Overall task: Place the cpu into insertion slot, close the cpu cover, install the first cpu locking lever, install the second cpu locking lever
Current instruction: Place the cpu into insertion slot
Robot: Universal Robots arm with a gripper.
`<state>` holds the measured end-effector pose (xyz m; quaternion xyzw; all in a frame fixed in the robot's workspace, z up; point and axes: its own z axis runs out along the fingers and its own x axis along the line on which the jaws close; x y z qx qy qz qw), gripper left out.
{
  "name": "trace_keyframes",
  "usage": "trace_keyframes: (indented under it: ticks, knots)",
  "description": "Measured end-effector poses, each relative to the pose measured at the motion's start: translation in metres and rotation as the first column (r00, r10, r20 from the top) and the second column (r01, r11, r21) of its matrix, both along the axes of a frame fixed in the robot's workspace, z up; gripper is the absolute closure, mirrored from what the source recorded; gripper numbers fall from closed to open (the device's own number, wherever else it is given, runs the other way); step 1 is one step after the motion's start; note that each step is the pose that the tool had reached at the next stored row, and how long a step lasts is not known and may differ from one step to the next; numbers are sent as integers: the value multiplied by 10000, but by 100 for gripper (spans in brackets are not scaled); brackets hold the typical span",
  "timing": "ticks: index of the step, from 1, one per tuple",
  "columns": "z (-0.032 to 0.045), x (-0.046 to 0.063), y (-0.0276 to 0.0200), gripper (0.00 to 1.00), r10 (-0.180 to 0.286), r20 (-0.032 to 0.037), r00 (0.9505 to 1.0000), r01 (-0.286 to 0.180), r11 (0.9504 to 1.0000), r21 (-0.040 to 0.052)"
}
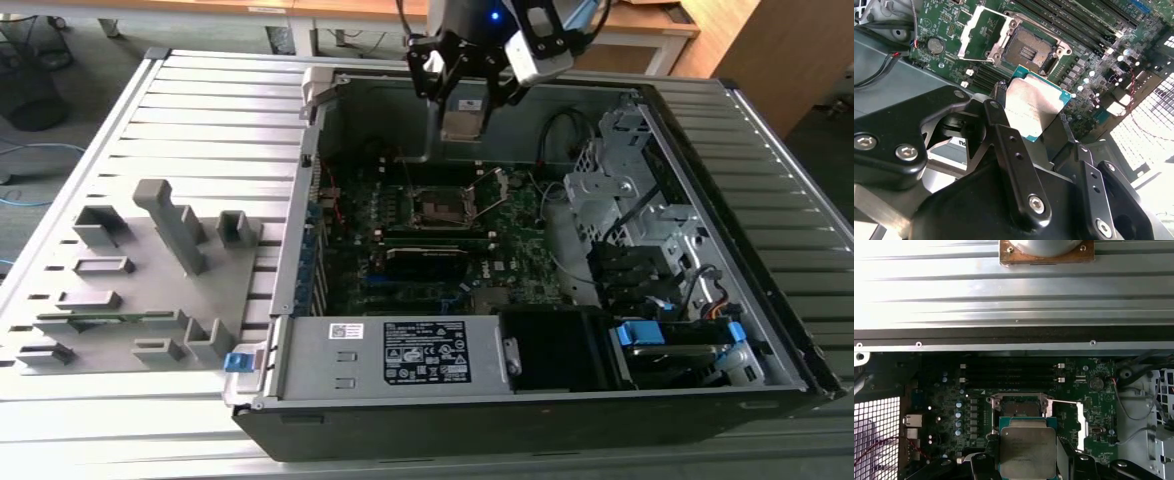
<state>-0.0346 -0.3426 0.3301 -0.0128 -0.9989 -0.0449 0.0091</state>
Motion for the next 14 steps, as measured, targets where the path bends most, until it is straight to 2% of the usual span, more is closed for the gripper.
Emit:
trace_keyframes:
  ticks: [4, 7, 14]
  knots:
    - [-38, -1, 0, 46, -2, 4, 10000, 2, 10000, 0]
    - [-54, -2, 0, 46, 0, 33, 10000, 0, 10000, -1]
    - [-64, -2, 0, 46, 0, 40, 10000, 0, 10000, 0]
